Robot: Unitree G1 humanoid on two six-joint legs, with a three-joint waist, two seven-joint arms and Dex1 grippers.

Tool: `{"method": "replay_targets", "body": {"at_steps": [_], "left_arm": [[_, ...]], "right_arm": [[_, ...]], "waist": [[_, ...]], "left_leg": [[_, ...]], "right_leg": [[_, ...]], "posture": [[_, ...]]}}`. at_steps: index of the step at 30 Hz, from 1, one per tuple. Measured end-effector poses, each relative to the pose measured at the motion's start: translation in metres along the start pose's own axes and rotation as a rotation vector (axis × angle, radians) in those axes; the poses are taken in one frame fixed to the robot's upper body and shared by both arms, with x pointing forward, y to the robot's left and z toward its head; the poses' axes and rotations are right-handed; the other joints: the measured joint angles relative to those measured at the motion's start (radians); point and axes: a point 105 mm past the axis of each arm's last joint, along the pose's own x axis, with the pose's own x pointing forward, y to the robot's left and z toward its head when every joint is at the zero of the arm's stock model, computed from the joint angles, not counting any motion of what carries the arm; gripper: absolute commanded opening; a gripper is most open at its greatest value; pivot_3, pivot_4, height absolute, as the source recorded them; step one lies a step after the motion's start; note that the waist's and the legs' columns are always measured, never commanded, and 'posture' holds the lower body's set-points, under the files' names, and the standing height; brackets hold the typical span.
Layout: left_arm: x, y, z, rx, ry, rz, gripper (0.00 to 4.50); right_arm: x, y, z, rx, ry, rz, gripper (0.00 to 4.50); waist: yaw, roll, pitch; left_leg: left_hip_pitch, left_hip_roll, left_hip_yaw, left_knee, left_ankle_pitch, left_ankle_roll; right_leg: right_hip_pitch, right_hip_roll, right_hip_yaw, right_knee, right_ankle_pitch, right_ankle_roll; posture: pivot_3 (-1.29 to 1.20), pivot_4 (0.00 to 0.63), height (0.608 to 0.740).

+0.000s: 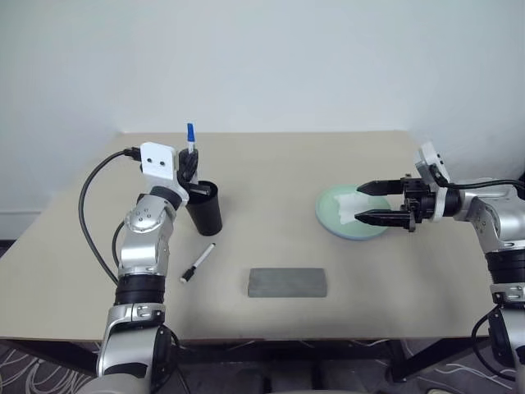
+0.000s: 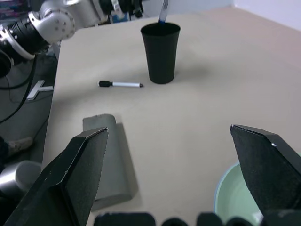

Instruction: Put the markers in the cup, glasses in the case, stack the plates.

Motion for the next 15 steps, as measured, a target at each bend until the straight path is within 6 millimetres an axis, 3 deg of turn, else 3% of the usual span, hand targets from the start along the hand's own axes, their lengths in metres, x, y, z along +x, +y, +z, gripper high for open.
{"method": "replay_targets", "body": {"at_steps": [4,15], "left_arm": [[-0.004,-0.004,-0.010,-0.013,0.018,-0.002,0.10],[-0.010,-0.008,-0.015,0.021,0.001,-0.010,0.10]], "right_arm": [[0.000,0.001,0.003,0.005,-0.019,0.008,4.50],[-0.002,0.006,0.017,-0.029,-0.076,0.025,4.50]], "waist": [[0.000,0.000,0.000],[0.001,0.000,0.000]], "left_leg": [[0.000,0.000,0.000,0.000,0.000,0.000],[-0.001,0.000,0.000,0.000,0.000,0.000]], "right_leg": [[0.000,0.000,0.000,0.000,0.000,0.000],[0.000,0.000,0.000,0.000,0.000,0.000]], "posture": [[0.00,0.000,0.735],[0.00,0.000,0.735]]}}
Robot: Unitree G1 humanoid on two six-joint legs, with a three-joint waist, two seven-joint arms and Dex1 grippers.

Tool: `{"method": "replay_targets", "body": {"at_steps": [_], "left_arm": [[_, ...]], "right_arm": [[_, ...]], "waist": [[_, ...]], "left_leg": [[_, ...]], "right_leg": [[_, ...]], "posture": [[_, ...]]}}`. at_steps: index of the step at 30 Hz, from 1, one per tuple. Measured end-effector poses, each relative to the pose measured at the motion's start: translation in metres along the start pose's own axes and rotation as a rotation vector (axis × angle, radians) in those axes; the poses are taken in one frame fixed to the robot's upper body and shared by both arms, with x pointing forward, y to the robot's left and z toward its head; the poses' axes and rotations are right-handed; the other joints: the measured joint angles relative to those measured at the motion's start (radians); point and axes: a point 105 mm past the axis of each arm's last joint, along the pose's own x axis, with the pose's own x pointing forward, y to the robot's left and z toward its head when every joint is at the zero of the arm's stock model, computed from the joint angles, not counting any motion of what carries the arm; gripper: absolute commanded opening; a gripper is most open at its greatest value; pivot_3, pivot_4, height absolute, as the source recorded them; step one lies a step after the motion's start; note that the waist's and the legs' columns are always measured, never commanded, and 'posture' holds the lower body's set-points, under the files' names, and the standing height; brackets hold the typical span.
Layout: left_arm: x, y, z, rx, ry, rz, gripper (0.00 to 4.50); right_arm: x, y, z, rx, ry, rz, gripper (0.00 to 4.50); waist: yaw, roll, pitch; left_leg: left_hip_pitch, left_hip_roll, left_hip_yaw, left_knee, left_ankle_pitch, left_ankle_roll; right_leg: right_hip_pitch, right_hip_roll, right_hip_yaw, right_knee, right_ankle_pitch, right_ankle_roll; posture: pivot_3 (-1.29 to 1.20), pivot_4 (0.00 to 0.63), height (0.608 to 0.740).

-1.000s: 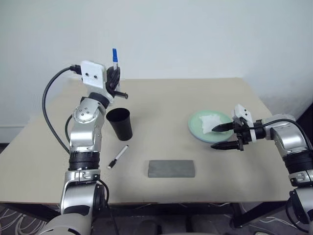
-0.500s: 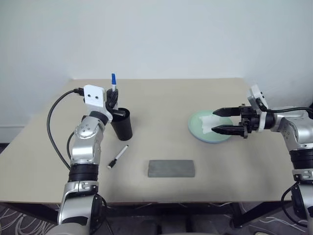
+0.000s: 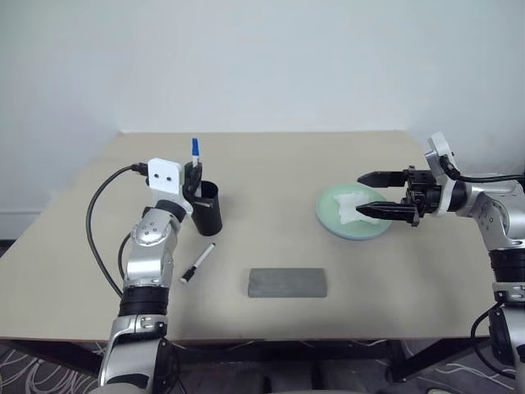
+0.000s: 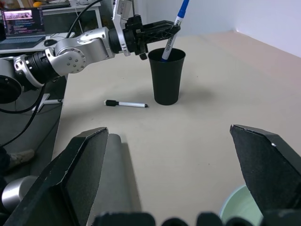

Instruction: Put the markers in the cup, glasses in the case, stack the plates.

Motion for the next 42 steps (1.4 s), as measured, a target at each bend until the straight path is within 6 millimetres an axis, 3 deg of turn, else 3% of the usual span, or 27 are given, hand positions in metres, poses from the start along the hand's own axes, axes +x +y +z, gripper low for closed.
{"method": "replay_targets", "body": {"at_steps": [1,14,21,25,30,33,37,42], "left_arm": [[0.000,0.000,0.001,0.003,-0.005,-0.002,0.10],[0.000,-0.005,0.002,0.040,-0.022,-0.021,4.47],[-0.004,-0.015,0.004,-0.001,-0.015,-0.087,4.47],[-0.014,-0.042,0.027,-0.113,0.022,-0.315,4.47],[-0.048,-0.074,0.047,-0.152,0.207,-0.658,4.47],[-0.063,-0.074,0.028,-0.140,0.383,-0.678,4.47],[-0.086,-0.064,-0.020,-0.050,0.681,-0.618,4.47],[-0.092,-0.055,-0.037,-0.038,0.811,-0.527,4.47]], "right_arm": [[0.000,0.000,0.000,0.000,0.000,0.000,4.50],[0.000,0.000,0.000,-0.002,0.002,0.001,4.50],[0.001,0.000,-0.001,-0.002,0.006,0.002,4.50],[0.002,0.000,-0.002,-0.002,0.017,0.001,4.50],[0.001,-0.001,-0.003,0.000,0.022,-0.006,4.50],[0.002,-0.001,-0.004,0.002,0.024,-0.007,4.50],[0.002,-0.002,-0.006,0.001,0.034,-0.019,4.50],[0.004,-0.002,-0.009,0.001,0.051,-0.018,4.50]], "waist": [[0.000,0.000,0.000],[0.000,0.000,0.000],[-0.001,0.000,0.000],[-0.003,0.000,0.000],[-0.011,0.001,0.000],[-0.016,0.001,0.001],[-0.024,0.000,0.001],[-0.025,-0.001,0.001]], "left_leg": [[0.000,0.000,0.000,0.000,0.000,0.000],[0.000,0.000,0.000,0.000,0.000,0.000],[0.000,0.001,0.000,0.000,0.000,0.000],[-0.001,0.001,0.001,0.000,0.000,0.000],[0.000,0.001,0.001,-0.002,0.000,0.000],[0.001,0.001,0.000,-0.002,0.000,0.000],[0.001,0.002,0.000,-0.002,0.000,0.000],[0.001,0.004,0.000,-0.002,0.000,0.000]], "right_leg": [[0.000,0.000,0.000,0.000,0.000,0.000],[0.000,0.000,0.000,0.000,0.000,0.000],[-0.001,0.000,0.000,0.000,0.000,0.000],[-0.002,0.000,0.000,0.000,0.000,0.000],[-0.002,0.001,0.000,0.000,-0.001,-0.001],[-0.002,0.001,-0.001,0.000,-0.002,-0.002],[-0.002,0.002,-0.001,0.000,-0.002,-0.002],[-0.002,0.001,-0.001,0.000,-0.002,-0.002]], "posture": [[0.00,0.000,0.735],[0.00,0.000,0.735],[0.00,0.000,0.735],[0.00,0.000,0.735],[0.00,0.000,0.735],[0.00,0.000,0.735],[0.00,0.000,0.735],[0.00,0.000,0.735]]}}
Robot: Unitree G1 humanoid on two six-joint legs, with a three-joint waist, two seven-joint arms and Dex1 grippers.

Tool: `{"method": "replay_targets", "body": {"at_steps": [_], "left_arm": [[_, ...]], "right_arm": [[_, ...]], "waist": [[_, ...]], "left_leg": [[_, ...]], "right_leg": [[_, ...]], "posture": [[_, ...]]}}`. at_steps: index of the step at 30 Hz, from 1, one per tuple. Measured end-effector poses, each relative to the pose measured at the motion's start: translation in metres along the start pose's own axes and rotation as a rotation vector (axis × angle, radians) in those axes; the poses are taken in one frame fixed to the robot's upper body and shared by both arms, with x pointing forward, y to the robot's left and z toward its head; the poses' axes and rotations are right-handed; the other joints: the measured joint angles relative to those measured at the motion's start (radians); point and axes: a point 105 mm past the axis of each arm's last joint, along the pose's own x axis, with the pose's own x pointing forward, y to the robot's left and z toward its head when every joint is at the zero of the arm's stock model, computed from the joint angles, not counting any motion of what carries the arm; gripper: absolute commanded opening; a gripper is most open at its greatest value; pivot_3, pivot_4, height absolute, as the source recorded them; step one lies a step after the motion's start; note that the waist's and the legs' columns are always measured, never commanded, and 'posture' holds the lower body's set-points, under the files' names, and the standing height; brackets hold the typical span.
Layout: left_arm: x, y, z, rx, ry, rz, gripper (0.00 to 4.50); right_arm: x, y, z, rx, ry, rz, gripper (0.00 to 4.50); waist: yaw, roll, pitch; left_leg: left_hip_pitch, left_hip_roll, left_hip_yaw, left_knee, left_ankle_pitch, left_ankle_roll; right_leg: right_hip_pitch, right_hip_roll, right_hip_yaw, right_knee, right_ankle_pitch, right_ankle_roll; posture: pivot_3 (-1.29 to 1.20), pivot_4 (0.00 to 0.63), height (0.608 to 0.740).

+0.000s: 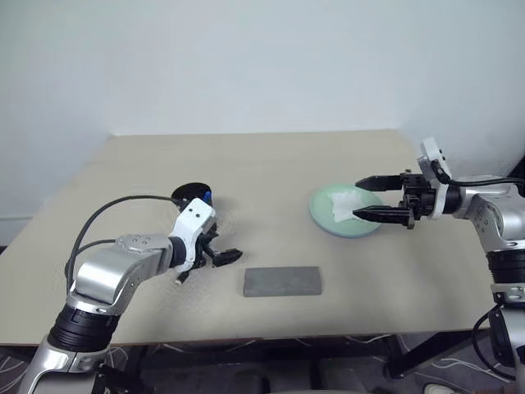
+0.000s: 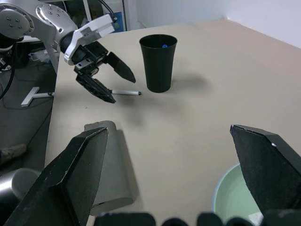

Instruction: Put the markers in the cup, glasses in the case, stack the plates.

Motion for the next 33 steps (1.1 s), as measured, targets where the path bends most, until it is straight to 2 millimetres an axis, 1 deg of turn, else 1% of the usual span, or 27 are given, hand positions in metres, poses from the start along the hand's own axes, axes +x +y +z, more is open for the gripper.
{"method": "replay_targets", "body": {"at_steps": [2,5,8,16,20,21,22,24,31,33], "left_arm": [[0.001,0.010,-0.004,-0.026,0.035,0.057,4.47],[0.002,0.017,-0.007,-0.055,0.063,0.094,4.47],[0.002,0.019,-0.009,-0.065,0.082,0.109,4.47],[0.002,0.029,-0.031,-0.126,0.196,0.172,4.47],[0.002,0.033,-0.036,-0.146,0.229,0.194,4.47],[0.002,0.033,-0.037,-0.148,0.237,0.198,4.12],[0.002,0.033,-0.039,-0.152,0.245,0.198,3.93],[0.004,0.032,-0.041,-0.159,0.259,0.196,3.25],[0.005,0.031,-0.044,-0.154,0.279,0.196,0.70],[0.005,0.031,-0.045,-0.151,0.283,0.202,0.03]], "right_arm": [[0.000,0.000,0.000,0.000,0.001,0.001,4.50],[0.000,0.000,-0.001,0.000,0.004,0.001,4.50],[0.000,0.000,-0.002,0.000,0.009,0.002,4.50],[0.001,0.000,-0.004,0.001,0.022,0.005,4.50],[0.001,0.000,-0.004,0.001,0.023,0.006,4.50],[0.001,0.000,-0.004,0.000,0.024,0.006,4.50],[0.001,0.000,-0.004,0.000,0.024,0.006,4.50],[0.001,0.000,-0.004,0.000,0.024,0.007,4.50],[0.001,0.000,-0.004,0.000,0.025,0.007,4.50],[0.001,0.000,-0.004,0.000,0.025,0.007,4.50]], "waist": [[-0.001,0.000,0.000],[-0.002,0.000,0.000],[-0.002,0.000,0.000],[-0.001,0.000,0.000],[-0.001,0.000,0.000],[-0.002,0.000,0.000],[-0.002,0.000,0.000],[-0.001,0.000,0.000],[-0.002,0.000,0.000],[-0.002,0.000,0.000]], "left_leg": [[0.000,-0.001,0.000,0.000,0.000,0.000],[0.000,-0.001,0.000,0.000,0.000,0.000],[0.000,-0.001,0.000,0.000,0.000,0.000],[0.000,-0.003,-0.001,-0.002,0.000,0.000],[0.000,-0.003,-0.001,-0.003,0.000,0.000],[0.000,-0.003,-0.001,-0.003,0.000,0.000],[0.000,-0.003,-0.001,-0.003,0.000,0.000],[0.000,-0.003,-0.001,-0.003,0.000,0.000],[0.000,-0.003,0.000,-0.003,0.000,0.000],[0.001,-0.003,0.000,-0.003,0.000,0.000]], "right_leg": [[0.000,0.000,0.000,0.000,0.000,0.000],[0.000,0.000,0.000,0.000,0.000,0.000],[-0.001,0.000,0.000,0.000,0.000,0.000],[-0.001,0.000,0.000,0.000,0.000,0.000],[-0.001,-0.001,0.001,0.000,0.000,0.000],[-0.001,-0.001,0.001,0.000,0.000,0.000],[-0.001,-0.001,0.001,0.000,0.000,0.000],[-0.001,-0.001,0.000,0.000,0.000,0.000],[0.000,-0.001,0.000,0.000,0.000,0.000],[0.000,-0.001,0.000,0.000,0.000,0.000]], "posture": [[0.00,0.000,0.735],[0.00,0.000,0.735],[0.00,0.000,0.735],[0.00,0.000,0.735],[0.00,0.000,0.735],[0.00,0.000,0.735],[0.00,0.000,0.735],[0.00,0.000,0.735],[0.00,0.000,0.735],[0.00,0.000,0.735]]}}
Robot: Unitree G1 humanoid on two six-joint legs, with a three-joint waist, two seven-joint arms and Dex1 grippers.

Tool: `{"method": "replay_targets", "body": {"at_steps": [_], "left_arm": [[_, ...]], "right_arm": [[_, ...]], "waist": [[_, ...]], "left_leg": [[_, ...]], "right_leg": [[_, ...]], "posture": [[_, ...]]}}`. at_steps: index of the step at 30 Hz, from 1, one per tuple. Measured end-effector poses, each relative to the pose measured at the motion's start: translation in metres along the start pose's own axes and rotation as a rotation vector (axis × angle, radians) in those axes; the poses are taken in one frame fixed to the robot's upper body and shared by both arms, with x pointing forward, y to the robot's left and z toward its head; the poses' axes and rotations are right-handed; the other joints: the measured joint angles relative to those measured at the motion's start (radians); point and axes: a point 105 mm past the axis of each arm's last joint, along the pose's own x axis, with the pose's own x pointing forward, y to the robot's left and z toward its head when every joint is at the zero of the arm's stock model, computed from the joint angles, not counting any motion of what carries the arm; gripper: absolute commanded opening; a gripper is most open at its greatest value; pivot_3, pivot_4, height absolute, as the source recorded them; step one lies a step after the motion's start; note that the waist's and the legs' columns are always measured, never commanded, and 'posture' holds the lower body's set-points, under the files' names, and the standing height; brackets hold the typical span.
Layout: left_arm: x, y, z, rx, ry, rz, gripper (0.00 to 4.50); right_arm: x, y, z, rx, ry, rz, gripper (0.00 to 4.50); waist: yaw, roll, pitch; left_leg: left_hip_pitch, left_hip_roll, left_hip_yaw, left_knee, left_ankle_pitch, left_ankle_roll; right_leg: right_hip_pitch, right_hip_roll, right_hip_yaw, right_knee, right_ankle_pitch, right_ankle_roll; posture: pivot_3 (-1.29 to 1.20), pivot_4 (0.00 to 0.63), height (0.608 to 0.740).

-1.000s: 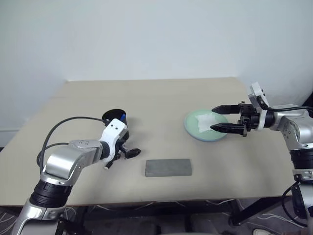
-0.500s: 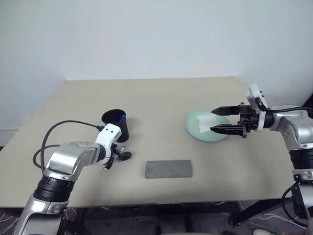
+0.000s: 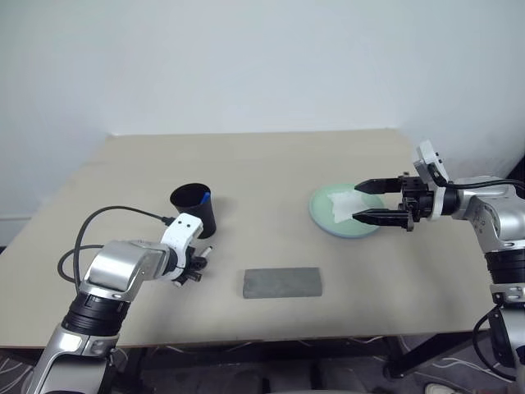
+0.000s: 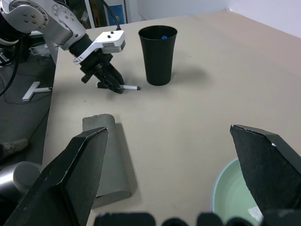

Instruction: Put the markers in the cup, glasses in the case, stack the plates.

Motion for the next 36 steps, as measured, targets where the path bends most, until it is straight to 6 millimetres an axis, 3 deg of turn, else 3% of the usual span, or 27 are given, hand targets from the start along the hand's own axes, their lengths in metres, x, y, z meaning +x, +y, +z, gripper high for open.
{"method": "replay_targets", "body": {"at_steps": [8,11,13,18,21,24,27,31,36], "left_arm": [[0.001,0.000,0.002,0.014,-0.006,0.011,0.03],[0.004,-0.006,0.014,0.032,-0.088,-0.003,0.03],[-0.001,-0.018,0.027,0.070,-0.182,-0.060,0.03],[-0.041,-0.074,0.062,0.234,-0.468,-0.369,0.03],[-0.056,-0.078,0.083,0.213,-0.617,-0.415,0.03],[-0.079,-0.067,0.122,0.183,-0.831,-0.364,0.03],[-0.093,-0.034,0.160,0.087,-1.025,-0.156,0.03],[-0.100,0.009,0.172,0.012,-1.182,0.120,0.03],[-0.092,0.034,0.166,0.007,-1.210,0.274,0.03]], "right_arm": [[0.000,0.000,0.000,0.000,0.000,-0.001,4.50],[0.000,0.000,0.000,-0.001,0.000,0.000,4.50],[0.000,0.000,0.000,-0.002,0.000,0.001,4.50],[0.001,0.000,0.000,-0.008,-0.001,0.002,4.50],[0.001,0.000,0.000,-0.008,-0.001,0.001,4.50],[0.002,0.000,0.000,-0.009,-0.002,0.003,4.50],[0.003,0.000,0.000,-0.008,-0.006,0.006,4.50],[0.004,0.000,0.000,-0.007,-0.009,0.008,4.50],[0.004,0.000,0.000,-0.006,-0.009,0.004,4.50]], "waist": [[0.001,0.000,0.000],[0.003,0.000,0.000],[0.002,-0.001,0.000],[0.000,0.000,0.000],[0.000,0.000,0.000],[0.005,-0.001,0.000],[0.006,-0.001,0.000],[0.000,0.000,0.000],[0.002,0.000,-0.001]], "left_leg": [[0.000,0.000,0.000,0.000,0.000,0.000],[-0.001,0.001,0.000,0.000,0.000,0.000],[-0.001,0.001,0.000,0.001,0.000,-0.001],[-0.001,0.001,0.001,0.001,-0.001,-0.001],[-0.001,0.000,0.001,0.001,0.000,0.000],[-0.001,0.000,0.000,0.001,0.000,0.000],[0.000,-0.001,0.000,0.002,0.000,0.000],[-0.001,-0.001,0.001,0.003,0.000,0.000],[-0.001,-0.001,0.001,0.003,0.000,0.000]], "right_leg": [[0.000,0.000,0.000,0.000,0.000,0.000],[0.000,0.000,0.000,0.000,0.000,0.000],[0.000,-0.001,0.000,0.000,0.000,0.000],[0.000,-0.002,0.001,0.000,0.000,0.000],[0.000,-0.001,0.000,0.000,0.000,0.000],[0.001,0.000,0.000,0.000,0.000,0.000],[0.003,0.000,0.000,-0.001,0.000,0.000],[0.003,0.000,0.001,0.000,0.000,0.000],[0.002,0.000,0.000,0.000,0.002,0.002]], "posture": [[0.00,0.000,0.735],[0.00,0.000,0.735],[0.00,0.000,0.735],[0.00,0.000,0.735],[0.00,0.000,0.735],[0.00,0.000,0.735],[0.00,0.000,0.735],[0.00,0.000,0.735],[0.00,0.000,0.735]]}}
